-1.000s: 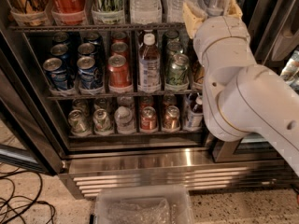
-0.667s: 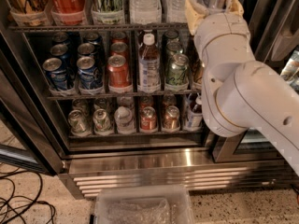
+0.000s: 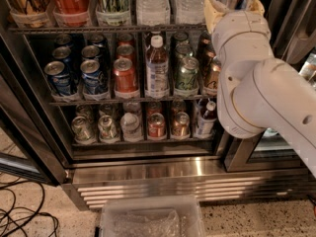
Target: Pick redbull can from top shelf of fridge
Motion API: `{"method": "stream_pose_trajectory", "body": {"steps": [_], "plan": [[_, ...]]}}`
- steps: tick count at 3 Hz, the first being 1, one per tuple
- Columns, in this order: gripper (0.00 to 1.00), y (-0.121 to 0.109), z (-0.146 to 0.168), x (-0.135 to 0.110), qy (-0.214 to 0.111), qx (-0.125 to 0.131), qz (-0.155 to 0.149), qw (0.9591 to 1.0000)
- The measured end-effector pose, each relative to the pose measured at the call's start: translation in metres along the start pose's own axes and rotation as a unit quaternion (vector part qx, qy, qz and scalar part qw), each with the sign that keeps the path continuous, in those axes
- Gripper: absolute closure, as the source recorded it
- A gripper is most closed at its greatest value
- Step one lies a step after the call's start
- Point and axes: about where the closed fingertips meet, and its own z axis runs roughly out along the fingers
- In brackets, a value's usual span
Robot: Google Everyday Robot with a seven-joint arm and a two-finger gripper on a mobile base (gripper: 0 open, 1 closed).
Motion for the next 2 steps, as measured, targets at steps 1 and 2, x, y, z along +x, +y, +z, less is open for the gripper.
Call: {"method": "stream_pose_trajectory", "body": {"steps": [1,2], "plan": [[0.43,-0.002,0.011,0.0,-0.002,0.005,-0.002,1.0],[0.43,-0.004,0.021,0.002,-0.001,0.013,-0.006,0.9999]]}}
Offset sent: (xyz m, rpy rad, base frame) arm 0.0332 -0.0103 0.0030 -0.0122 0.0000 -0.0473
